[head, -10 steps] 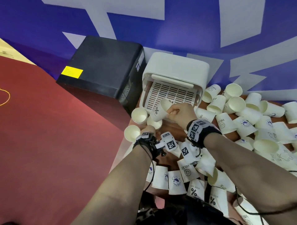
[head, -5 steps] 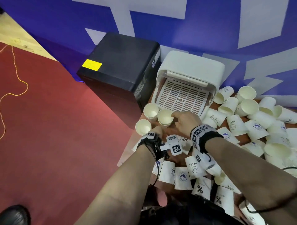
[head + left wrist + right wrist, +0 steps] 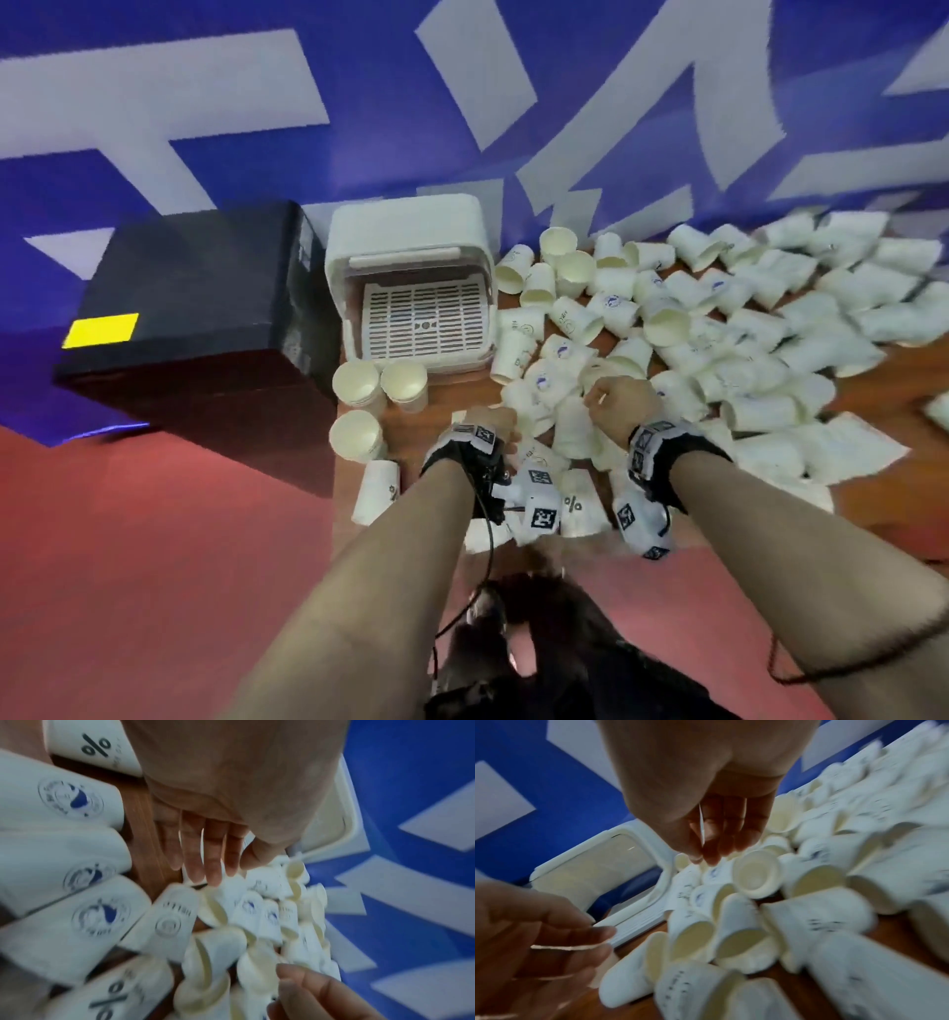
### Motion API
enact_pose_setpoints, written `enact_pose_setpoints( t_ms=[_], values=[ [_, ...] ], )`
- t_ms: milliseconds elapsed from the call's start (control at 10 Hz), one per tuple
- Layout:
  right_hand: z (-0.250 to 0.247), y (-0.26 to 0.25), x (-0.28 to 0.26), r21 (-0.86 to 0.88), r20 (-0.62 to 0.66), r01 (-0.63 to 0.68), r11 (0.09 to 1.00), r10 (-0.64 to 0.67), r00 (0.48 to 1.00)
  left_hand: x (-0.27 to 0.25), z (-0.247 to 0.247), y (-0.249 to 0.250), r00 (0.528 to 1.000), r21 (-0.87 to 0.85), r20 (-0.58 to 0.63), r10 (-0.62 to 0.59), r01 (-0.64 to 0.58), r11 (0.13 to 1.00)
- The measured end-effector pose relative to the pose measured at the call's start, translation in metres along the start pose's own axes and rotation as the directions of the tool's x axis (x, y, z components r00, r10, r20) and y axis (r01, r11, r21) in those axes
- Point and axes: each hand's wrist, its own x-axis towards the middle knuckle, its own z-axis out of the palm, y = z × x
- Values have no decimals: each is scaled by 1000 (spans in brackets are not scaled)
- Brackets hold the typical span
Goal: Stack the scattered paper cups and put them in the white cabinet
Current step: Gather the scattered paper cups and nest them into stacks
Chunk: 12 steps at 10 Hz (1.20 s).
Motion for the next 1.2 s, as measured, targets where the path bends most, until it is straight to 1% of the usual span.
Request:
enact_pose_setpoints(
  t_ms=[100, 200, 300, 400, 500, 600, 700, 800, 900, 1000, 1100, 1200],
  values=[
    [-18, 59, -34, -23, -16, -112, 993, 112, 994, -20, 50, 6, 995, 218, 34, 95, -100, 971],
    [-28, 110, -58, 26, -99, -210, 977, 212, 972, -28, 92, 3, 979, 388, 78, 186, -202, 899],
    [-28, 142, -68, 75, -138, -218, 973, 227, 964, -27, 114, -4, 968, 461, 71, 242, -247, 852],
    [-25, 172, -66, 38, -83, -185, 982, 187, 979, -27, 136, -19, 961, 524, 2, 277, -237, 818],
    [-25, 181, -63, 1, 42, -142, 990, 142, 989, -32, 148, -34, 938, 618, -84, 336, -215, 756],
    [-25, 198, -56, -57, 149, -11, 998, 19, 989, -37, 167, -62, 891, 775, -194, 411, -118, 620],
    [-23, 220, -51, -158, 190, 17, 987, 13, 982, -43, 190, -84, 885, 866, -154, 439, -93, 492],
    [-26, 234, -47, -237, 284, 56, 970, 14, 959, -47, 203, -95, 906, 927, -109, 408, -55, 370],
    [-22, 241, -45, -353, 366, 133, 926, 6, 931, -47, 216, -101, 887, 949, -168, 430, 27, 315],
    [-10, 251, -45, -366, 305, 242, 899, -130, 943, -42, 217, -96, 892, 940, -211, 401, 72, 334],
    [4, 252, -41, -357, 252, 300, 885, -218, 943, -33, 210, -92, 890, 942, -210, 406, 73, 327],
    [10, 245, -40, -357, 211, 326, 875, -265, 941, -27, 207, -96, 868, 955, -183, 463, 45, 293]
  ],
)
